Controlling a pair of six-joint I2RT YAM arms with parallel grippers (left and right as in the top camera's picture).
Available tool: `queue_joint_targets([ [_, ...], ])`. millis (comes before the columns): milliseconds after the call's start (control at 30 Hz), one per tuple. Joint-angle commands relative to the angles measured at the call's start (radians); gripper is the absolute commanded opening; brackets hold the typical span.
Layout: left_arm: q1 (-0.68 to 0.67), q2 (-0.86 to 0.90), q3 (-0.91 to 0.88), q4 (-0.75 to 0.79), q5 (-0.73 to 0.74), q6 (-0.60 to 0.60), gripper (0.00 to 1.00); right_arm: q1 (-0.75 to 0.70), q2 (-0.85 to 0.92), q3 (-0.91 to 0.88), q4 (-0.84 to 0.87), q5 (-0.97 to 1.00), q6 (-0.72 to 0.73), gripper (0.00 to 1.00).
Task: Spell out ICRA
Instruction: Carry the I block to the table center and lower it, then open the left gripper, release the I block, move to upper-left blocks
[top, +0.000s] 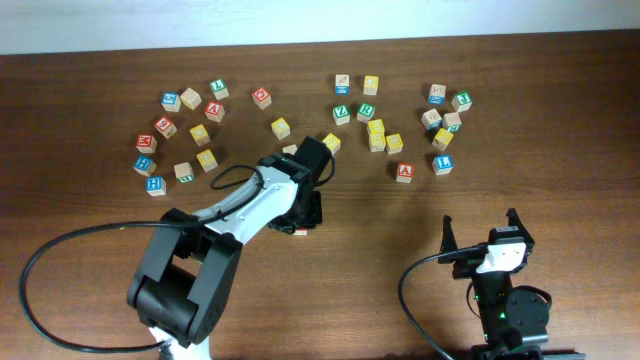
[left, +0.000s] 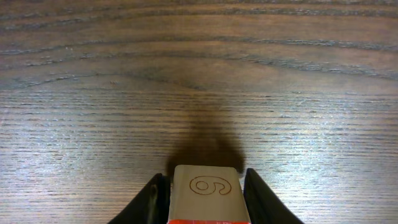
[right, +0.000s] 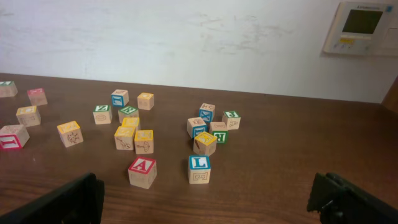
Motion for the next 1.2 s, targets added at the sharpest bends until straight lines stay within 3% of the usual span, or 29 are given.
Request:
queue_joint_targets([
  [0,0.009,0.011,-0.009,0.000,0.004,0.013,0.43,-0.008,-0.006,-0.005,-0.006,0.011,0.000,0.98],
  [100,0.009,0.011,-0.009,-0.002,0.004,0.013,0.49,-0.008,-0.006,-0.005,-0.006,0.011,0.000,0.98],
  [167,0.011,0.011,0.006,-0.014,0.004,0.013,0.58,-0.008,-0.006,-0.005,-0.006,0.011,0.000,0.98],
  [267,0.051,0.011,0.113,-0.134,-0.019,0.013,0.61,-0.008,-0.006,-0.005,-0.006,0.011,0.000,0.98],
  [533,0.236,0.011,0.587,-0.442,-0.037,0.094,0.65,-0.008,-0.006,-0.005,-0.006,0.011,0.000,0.98],
  [567,0.266,0.011,0.636,-0.451,-0.037,0.096,0.71,-0.008,-0.006,-0.005,-0.006,0.011,0.000,0.98],
  [600,0.346,0.011,0.684,-0.457,-0.038,0.096,0.87,-0.008,-0.006,-0.005,-0.006,0.011,0.000,0.98],
  [700,0.467,0.011,0.683,-0.449,-0.048,0.095,0.90,-0.008,-0.006,-0.005,-0.006,0.011,0.000,0.98],
  [733,0.508,0.011,0.683,-0.452,-0.048,0.095,1.00,-0.008,-0.006,-0.005,-0.006,0.011,0.000,0.98],
  [867,0.634,0.029,0.674,-0.450,-0.048,0.095,0.99,-0.008,-0.006,-0.005,-0.006,0.011,0.000,0.98],
  [1167,0.661,0.032,0.566,-0.440,-0.026,0.095,0.99,-0.008,-0.006,-0.005,-0.006,0.011,0.000,0.98],
])
